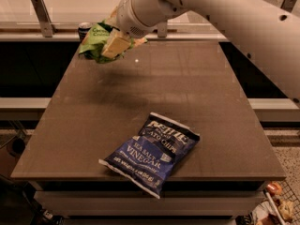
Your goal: Move green rice chip bag near pepsi can
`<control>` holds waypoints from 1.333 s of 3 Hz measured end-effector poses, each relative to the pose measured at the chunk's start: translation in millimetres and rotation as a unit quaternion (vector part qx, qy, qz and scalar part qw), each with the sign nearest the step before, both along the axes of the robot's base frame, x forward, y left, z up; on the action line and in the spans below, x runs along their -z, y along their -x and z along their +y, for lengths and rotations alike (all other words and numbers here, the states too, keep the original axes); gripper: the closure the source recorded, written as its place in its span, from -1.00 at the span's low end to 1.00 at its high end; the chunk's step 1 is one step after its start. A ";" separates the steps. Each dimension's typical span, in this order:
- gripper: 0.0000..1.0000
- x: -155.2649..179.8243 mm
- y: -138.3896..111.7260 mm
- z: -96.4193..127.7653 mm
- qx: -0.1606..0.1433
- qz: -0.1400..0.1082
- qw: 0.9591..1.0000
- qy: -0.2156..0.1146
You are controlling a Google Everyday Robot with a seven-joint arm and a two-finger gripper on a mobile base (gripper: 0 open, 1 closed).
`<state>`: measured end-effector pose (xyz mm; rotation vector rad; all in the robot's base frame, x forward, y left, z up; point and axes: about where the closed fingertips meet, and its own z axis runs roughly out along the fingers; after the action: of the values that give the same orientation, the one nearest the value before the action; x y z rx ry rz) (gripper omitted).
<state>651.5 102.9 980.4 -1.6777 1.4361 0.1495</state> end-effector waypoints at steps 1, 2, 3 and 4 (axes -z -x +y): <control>1.00 -5.1 -46.6 -8.3 -0.005 -0.006 1.000 -0.004; 1.00 -5.3 -86.7 -17.4 0.005 0.001 1.000 0.001; 1.00 4.4 -117.0 -29.0 0.027 0.014 1.000 0.008; 1.00 19.3 -133.1 -40.2 0.046 0.028 0.998 0.013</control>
Offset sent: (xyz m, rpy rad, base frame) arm 0.1436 -0.0373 0.0180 -0.0068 0.0089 -0.0509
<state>784.6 62.7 961.0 -1.6362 1.5605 0.1279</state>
